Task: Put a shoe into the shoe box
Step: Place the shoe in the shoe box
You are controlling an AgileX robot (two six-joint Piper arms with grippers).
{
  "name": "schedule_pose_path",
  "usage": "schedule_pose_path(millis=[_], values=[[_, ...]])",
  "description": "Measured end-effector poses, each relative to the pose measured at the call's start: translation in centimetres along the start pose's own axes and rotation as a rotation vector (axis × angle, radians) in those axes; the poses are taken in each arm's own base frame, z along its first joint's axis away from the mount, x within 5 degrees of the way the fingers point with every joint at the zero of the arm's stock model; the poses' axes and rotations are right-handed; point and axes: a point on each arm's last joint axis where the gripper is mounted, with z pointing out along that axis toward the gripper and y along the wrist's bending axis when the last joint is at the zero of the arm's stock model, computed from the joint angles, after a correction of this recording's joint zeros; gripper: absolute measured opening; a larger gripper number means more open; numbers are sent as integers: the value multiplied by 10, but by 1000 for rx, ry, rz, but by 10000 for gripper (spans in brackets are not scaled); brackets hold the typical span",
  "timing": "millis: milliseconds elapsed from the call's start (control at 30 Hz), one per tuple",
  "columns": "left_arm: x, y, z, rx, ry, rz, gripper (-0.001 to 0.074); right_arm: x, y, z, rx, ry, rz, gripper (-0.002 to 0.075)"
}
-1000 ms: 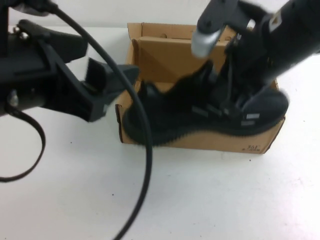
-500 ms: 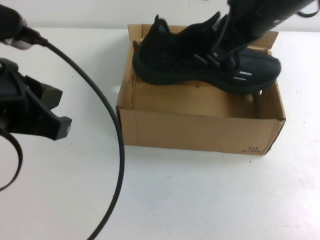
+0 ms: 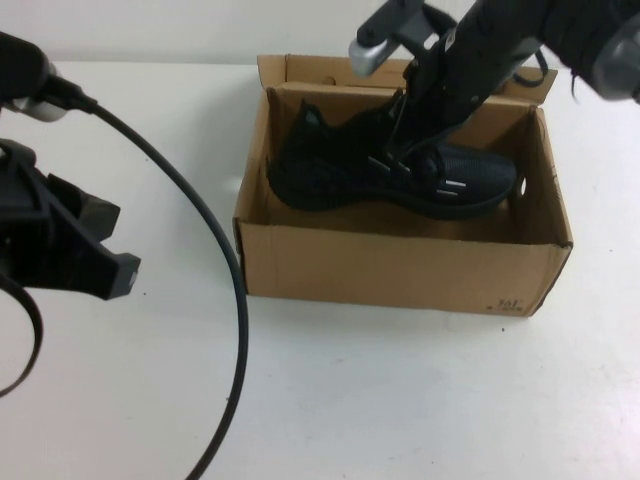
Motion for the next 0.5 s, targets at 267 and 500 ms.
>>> schedule_pose_path(millis=[267,500], values=[[0,0,0,1,0,-1,1,3,-9,17,23,1,37,17],[0,0,0,2,0,-1,1,4,-16,29,46,-21,59,17]])
